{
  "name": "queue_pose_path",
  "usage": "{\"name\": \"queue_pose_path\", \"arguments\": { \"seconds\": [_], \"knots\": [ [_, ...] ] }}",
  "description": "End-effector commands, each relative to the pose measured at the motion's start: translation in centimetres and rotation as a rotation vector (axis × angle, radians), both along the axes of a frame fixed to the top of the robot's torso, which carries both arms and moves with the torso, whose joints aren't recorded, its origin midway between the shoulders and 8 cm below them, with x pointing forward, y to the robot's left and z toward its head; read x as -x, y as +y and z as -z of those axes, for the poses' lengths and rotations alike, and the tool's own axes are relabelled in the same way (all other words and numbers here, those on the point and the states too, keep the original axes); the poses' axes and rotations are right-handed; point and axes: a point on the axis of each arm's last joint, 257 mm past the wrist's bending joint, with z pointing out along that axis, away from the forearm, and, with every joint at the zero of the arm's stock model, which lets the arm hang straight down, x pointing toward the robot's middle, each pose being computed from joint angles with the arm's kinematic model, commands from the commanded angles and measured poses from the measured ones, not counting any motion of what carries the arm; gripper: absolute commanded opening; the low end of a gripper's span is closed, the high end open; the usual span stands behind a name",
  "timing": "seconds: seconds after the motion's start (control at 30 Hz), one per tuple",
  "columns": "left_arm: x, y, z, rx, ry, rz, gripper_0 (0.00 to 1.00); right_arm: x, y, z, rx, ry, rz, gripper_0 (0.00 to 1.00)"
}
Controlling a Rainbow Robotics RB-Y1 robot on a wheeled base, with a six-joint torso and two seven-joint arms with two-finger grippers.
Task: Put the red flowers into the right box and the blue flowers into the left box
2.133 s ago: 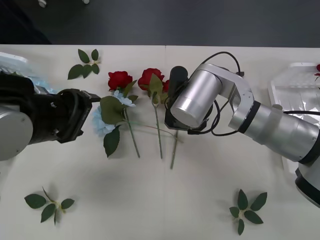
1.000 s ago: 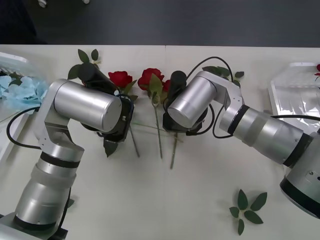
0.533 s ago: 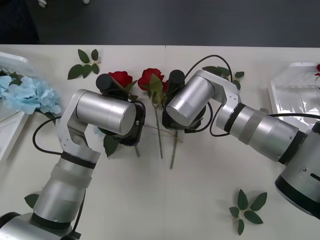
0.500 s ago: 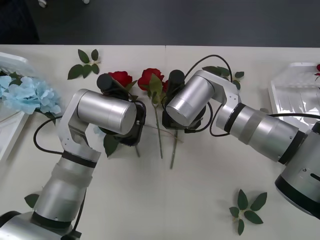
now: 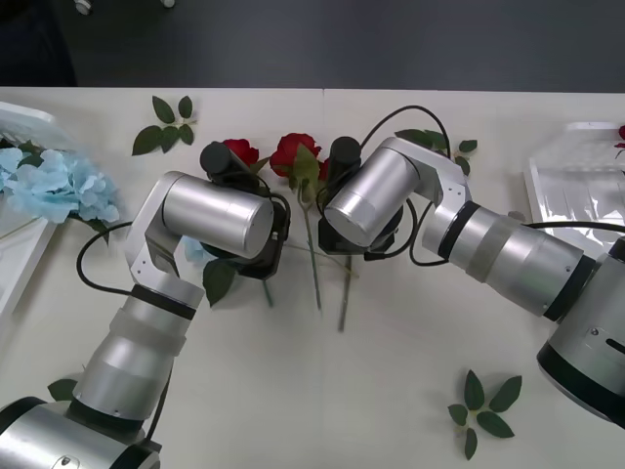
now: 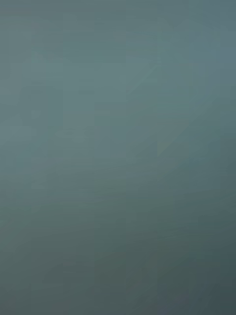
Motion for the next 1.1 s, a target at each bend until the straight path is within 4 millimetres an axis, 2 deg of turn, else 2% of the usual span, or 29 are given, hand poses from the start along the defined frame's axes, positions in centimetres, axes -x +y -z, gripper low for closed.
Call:
{"name": "queue_pose_path", "arguments": {
  "seconds": [0.03, 0.13, 0.17, 0.27, 0.5, 0.6, 0.67, 0.9, 1.1],
  "knots": [
    [-0.7, -1.7, -1.5, 0.012, -0.036, 0.013, 0.39, -1.0, -0.3, -1.6, 0.019, -0.024, -0.046, 0.00],
    [-0.5, -1.8, -1.2, 0.006, -0.032, 0.020, 0.11, -1.2, -0.8, -3.0, 0.017, -0.029, -0.043, 0.00],
    [-0.4, -1.8, -1.0, 0.002, -0.027, 0.020, 0.06, -1.1, -1.1, -3.5, 0.017, -0.025, -0.042, 0.00],
    [-0.4, -1.6, -0.8, -0.004, -0.023, 0.023, 0.00, -1.1, -1.6, -5.0, 0.016, -0.025, -0.041, 0.00],
    [-0.5, -1.6, -0.9, -0.010, -0.028, 0.032, 0.00, -1.0, -3.2, -8.4, 0.007, -0.031, -0.032, 0.00],
    [-0.6, -1.5, -1.3, -0.012, -0.038, 0.036, 0.00, -1.0, -3.5, -9.2, 0.000, -0.036, -0.031, 0.00],
    [-0.8, -0.8, -2.4, -0.017, -0.057, 0.040, 0.00, -1.1, -4.4, -10.9, -0.008, -0.050, -0.030, 0.00],
    [0.1, 1.9, -5.9, -0.045, -0.066, 0.065, 0.00, -0.6, -6.9, -14.6, -0.059, -0.085, -0.048, 0.00],
    [1.5, 5.0, -10.4, -0.093, -0.115, 0.131, 0.00, 0.3, -10.6, -17.3, -0.079, -0.149, -0.068, 0.00]
  ]
}}
